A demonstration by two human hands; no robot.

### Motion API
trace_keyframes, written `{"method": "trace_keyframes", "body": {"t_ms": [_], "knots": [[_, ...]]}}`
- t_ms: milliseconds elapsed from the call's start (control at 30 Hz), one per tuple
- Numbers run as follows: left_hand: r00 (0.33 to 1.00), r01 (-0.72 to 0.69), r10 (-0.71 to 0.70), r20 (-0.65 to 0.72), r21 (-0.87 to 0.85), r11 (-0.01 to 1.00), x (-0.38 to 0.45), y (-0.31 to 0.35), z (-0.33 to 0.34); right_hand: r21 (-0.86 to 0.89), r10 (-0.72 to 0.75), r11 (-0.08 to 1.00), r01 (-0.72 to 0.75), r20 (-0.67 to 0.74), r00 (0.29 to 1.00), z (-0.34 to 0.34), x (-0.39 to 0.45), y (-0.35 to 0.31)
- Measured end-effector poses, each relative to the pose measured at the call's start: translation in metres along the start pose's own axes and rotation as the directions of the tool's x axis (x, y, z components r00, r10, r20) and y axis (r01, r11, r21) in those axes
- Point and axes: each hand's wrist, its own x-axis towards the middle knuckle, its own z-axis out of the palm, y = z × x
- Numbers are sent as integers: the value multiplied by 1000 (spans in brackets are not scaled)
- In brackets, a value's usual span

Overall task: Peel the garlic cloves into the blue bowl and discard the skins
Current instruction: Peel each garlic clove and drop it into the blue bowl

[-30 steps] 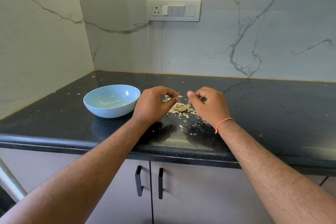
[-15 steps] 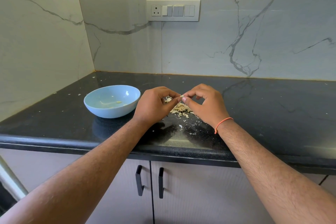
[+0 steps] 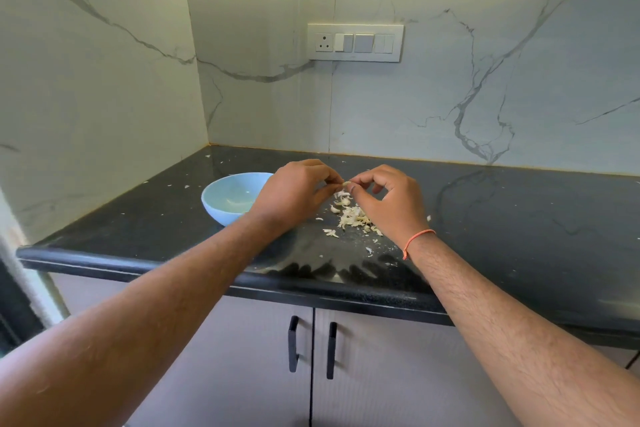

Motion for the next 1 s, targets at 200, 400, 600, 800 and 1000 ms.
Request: {"method": "trace_keyframes", "body": {"t_ms": [200, 400, 600, 800, 1000], "knots": [[991, 77, -96, 93, 192, 978, -26, -41, -57, 2, 65, 998, -66, 132, 989, 51, 16, -44], [978, 166, -190, 87, 228, 959, -48, -65, -85, -241, 74, 970, 9, 333, 940, 86, 31, -74], [980, 174, -189, 69, 186, 967, -46, -57, -79, -312, 104, 950, -16, 267, 958, 63, 32, -69], [979, 115, -130, 154, 102, 988, -22, -9, -47, -458, 201, 889, -23, 345, 917, 7, 25, -25], [863, 13, -86, 498, 149, 989, 7, 30, 7, -549, 357, 831, 84, 644, 677, -33, 17, 18]]}}
